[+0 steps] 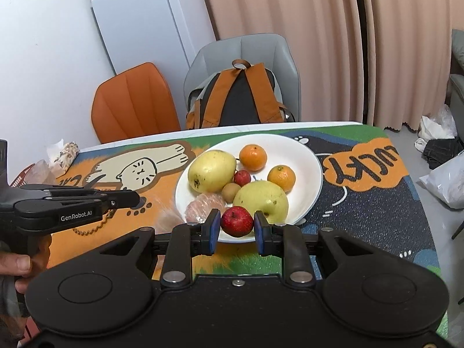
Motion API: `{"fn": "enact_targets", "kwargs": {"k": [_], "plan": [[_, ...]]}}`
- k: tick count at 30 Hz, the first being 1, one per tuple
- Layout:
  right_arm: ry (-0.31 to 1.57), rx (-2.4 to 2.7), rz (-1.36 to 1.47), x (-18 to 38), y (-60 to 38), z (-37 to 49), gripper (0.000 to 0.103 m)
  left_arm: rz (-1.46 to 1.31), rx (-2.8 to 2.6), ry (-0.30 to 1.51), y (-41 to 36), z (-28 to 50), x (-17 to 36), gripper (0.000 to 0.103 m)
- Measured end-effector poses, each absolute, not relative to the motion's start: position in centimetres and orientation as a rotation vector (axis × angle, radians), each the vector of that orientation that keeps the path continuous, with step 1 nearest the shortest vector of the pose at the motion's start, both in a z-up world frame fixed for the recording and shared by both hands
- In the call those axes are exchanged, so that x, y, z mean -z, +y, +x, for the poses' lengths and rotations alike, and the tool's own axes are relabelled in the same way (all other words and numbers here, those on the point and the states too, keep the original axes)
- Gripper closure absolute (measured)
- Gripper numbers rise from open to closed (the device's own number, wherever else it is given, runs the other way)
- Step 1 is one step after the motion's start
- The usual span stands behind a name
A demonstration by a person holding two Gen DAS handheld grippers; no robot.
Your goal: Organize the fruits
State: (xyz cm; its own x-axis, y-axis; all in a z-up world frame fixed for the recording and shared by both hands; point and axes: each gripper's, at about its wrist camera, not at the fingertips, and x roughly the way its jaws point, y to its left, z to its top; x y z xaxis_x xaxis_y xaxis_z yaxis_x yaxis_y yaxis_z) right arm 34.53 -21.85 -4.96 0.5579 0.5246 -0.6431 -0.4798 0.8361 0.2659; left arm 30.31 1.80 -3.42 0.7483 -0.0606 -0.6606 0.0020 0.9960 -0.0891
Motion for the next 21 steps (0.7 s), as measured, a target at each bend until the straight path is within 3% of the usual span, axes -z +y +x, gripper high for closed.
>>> {"fn": "enact_targets", "kwargs": {"k": [7,9,11,14,21], "plan": [[0.811,-0.592,0.066,6.3,-21.8,34.3,0.079,-0.118,0.077,0.781,1.9,30.0,5.2,0.090],[0.816,-0.590,0.068,6.5,-21.9,34.3,0.079,-0.107,0.082,0.795,1.5,30.0,5.7,0.076],[0.819,-0.590,0.068,6.7,-22.0,34.2,0.080,-0.101,0.094,0.791,1.1,29.7,6.1,0.052],[0.826,-0.587,0.066,6.9,-22.1,34.1,0.079,-0.100,0.117,0.781,0.5,29.5,6.5,0.034],[0.842,-0.571,0.074,7.7,-22.8,34.1,0.079,-0.093,0.154,0.805,-0.9,29.6,7.7,0.033]]}}
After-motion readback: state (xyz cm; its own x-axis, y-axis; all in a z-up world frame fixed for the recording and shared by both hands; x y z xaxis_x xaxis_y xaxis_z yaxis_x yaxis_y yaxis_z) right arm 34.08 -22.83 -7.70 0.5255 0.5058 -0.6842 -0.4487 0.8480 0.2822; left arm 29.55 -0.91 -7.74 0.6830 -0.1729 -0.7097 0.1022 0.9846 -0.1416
